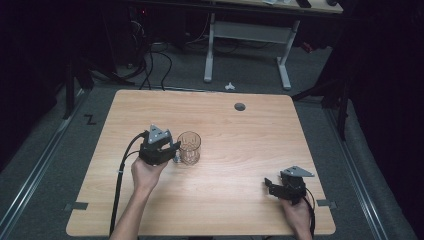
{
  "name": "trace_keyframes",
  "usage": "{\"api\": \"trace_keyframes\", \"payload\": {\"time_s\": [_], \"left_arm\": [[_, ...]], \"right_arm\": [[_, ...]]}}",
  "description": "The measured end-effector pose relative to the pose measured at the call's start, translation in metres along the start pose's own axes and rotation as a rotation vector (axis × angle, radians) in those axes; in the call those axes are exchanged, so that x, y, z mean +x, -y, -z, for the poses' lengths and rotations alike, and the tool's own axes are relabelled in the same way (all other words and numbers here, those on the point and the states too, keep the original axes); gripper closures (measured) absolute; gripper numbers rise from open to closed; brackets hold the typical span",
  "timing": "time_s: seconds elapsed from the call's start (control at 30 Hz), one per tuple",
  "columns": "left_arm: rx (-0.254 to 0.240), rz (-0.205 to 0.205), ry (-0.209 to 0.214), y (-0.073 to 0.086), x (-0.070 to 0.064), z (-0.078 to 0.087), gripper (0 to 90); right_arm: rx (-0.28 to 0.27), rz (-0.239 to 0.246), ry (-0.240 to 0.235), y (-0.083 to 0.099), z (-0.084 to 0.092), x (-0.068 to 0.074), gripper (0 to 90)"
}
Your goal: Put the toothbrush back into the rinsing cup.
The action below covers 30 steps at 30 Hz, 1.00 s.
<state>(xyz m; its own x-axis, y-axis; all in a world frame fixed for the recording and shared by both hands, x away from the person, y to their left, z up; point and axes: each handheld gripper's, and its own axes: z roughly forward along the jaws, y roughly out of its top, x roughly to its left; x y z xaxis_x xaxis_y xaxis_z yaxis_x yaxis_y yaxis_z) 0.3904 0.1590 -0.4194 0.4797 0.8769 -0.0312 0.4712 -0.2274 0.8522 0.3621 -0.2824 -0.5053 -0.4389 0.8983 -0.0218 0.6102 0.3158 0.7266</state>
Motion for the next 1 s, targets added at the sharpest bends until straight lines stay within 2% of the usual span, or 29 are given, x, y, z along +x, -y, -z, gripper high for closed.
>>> {"api": "trace_keyframes", "payload": {"time_s": [0.33,0.7,1.0], "left_arm": [[-0.02,0.008,-0.014,0.0,0.002,0.007,48.6],[-0.036,0.031,-0.018,0.006,0.005,0.015,47.4],[-0.038,0.058,0.002,0.009,0.008,0.023,46.0]], "right_arm": [[0.0,-0.001,0.0,0.0,0.0,0.0,28.8],[0.0,-0.001,0.0,0.0,0.0,0.0,28.8],[0.0,0.0,0.0,0.0,0.0,0.0,28.8]]}}
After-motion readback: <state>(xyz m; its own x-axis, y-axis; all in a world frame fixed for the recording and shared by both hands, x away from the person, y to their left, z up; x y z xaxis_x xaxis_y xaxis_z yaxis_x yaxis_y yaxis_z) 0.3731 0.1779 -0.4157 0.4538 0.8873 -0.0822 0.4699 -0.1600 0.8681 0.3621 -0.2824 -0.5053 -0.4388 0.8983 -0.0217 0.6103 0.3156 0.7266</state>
